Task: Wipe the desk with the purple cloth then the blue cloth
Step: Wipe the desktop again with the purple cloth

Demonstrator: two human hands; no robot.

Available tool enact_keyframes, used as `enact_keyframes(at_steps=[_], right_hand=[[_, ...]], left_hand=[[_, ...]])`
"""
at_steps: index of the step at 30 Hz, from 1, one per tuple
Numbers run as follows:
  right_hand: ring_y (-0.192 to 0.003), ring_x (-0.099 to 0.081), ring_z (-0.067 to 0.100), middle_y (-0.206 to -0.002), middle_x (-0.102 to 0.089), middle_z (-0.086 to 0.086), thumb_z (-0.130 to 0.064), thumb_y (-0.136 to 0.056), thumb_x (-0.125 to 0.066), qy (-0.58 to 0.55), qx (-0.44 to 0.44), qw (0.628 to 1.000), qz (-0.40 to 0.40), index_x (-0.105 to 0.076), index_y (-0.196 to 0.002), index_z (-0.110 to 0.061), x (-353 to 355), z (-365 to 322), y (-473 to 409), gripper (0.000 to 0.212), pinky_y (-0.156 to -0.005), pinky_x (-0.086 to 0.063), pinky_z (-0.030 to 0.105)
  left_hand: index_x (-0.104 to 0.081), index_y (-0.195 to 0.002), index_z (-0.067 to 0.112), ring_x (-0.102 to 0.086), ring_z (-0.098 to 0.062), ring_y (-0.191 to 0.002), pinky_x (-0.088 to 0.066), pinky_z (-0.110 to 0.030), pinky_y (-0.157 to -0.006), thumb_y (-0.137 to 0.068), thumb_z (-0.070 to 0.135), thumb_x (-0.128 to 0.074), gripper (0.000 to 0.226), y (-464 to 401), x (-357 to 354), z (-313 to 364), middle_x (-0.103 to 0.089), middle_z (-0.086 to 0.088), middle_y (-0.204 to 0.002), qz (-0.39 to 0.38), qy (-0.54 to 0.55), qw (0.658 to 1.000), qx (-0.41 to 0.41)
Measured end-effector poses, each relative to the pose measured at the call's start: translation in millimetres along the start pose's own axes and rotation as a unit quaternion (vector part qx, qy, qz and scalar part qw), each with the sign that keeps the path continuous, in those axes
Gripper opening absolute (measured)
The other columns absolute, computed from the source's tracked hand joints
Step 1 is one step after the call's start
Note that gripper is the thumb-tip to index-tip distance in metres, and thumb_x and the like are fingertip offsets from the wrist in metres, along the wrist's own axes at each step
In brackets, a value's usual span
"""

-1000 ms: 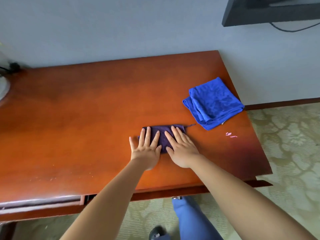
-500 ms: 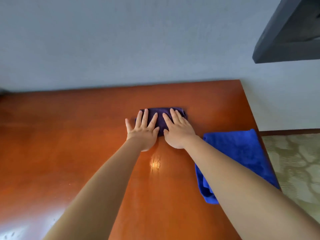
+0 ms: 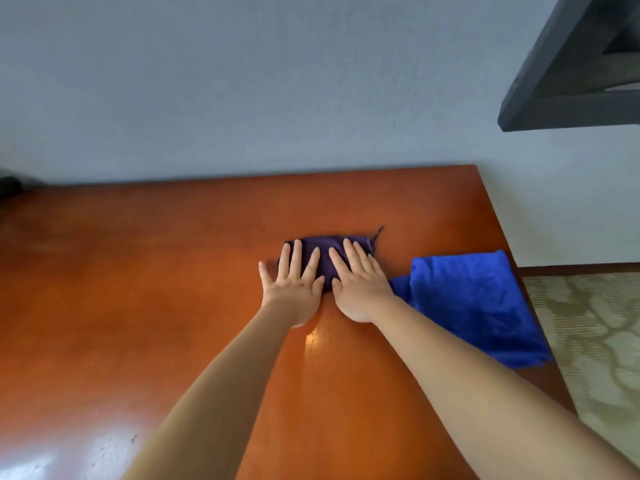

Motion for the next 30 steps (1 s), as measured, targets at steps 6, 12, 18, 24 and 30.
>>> enact_keyframes(at_steps=[6,12,18,24,30], right_hand=[[-0.146,0.017,0.019,-0.159,0.022,0.004,-0.034,-0.104,-0.023,-0.011,0.009,1.000,-0.001,0.010,-0.153,-0.023,-56.5,-38.5,111.8,0.060,-0.118,0.009,0.035],[-0.149,0.002,0.020,-0.158,0.014,0.001,-0.041,-0.099,-0.016,-0.006,-0.016,1.000,0.011,-0.003,-0.154,-0.021,-106.4,-51.6,221.7,0.060,-0.117,0.003,0.032],[-0.149,0.002,0.022,-0.160,0.013,0.007,-0.041,-0.098,-0.016,-0.007,-0.045,0.999,0.017,-0.002,-0.154,-0.019,-118.7,-50.7,254.8,0.062,-0.118,0.000,0.034],[-0.147,0.015,0.020,-0.159,0.022,0.005,-0.035,-0.103,-0.027,0.004,-0.039,0.999,0.016,0.008,-0.153,-0.022,-103.4,-44.8,218.0,0.063,-0.119,0.006,0.036],[-0.128,-0.051,0.030,-0.145,-0.044,0.017,-0.043,-0.087,-0.035,-0.008,-0.026,0.999,0.043,-0.055,-0.135,-0.014,-127.7,-37.6,246.5,0.060,-0.099,-0.045,0.043]], left_hand=[[0.020,-0.149,0.031,0.029,-0.019,-0.142,0.008,-0.060,-0.113,-0.102,0.045,-0.009,0.057,119.4,-57.1,-4.7,0.033,-0.002,-0.154,-0.028,0.008,1.000,0.000],[0.021,-0.149,0.031,0.030,-0.020,-0.142,0.009,-0.060,-0.113,-0.102,0.046,-0.009,0.058,214.1,-105.8,8.8,0.034,-0.003,-0.153,-0.037,-0.017,0.998,-0.038],[0.021,-0.148,0.031,0.031,-0.021,-0.142,0.010,-0.061,-0.112,-0.102,0.046,-0.007,0.057,240.2,-113.8,21.4,0.034,-0.003,-0.154,-0.045,-0.037,0.996,-0.070],[0.022,-0.148,0.030,0.030,-0.021,-0.142,0.009,-0.062,-0.112,-0.101,0.047,-0.008,0.058,210.0,-98.8,16.9,0.034,-0.004,-0.154,-0.043,-0.047,0.996,-0.057],[0.022,-0.148,0.030,0.032,-0.023,-0.141,0.011,-0.061,-0.112,-0.102,0.047,-0.008,0.058,230.4,-109.9,23.0,0.035,-0.005,-0.153,-0.057,-0.054,0.994,-0.076]])
Point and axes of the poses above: each hand's wrist, its own y-axis away from the middle knuckle, its own x-axis out of the back of the hand, z = x × y, the point moved 2 cm from there along -y, towards the middle knuckle
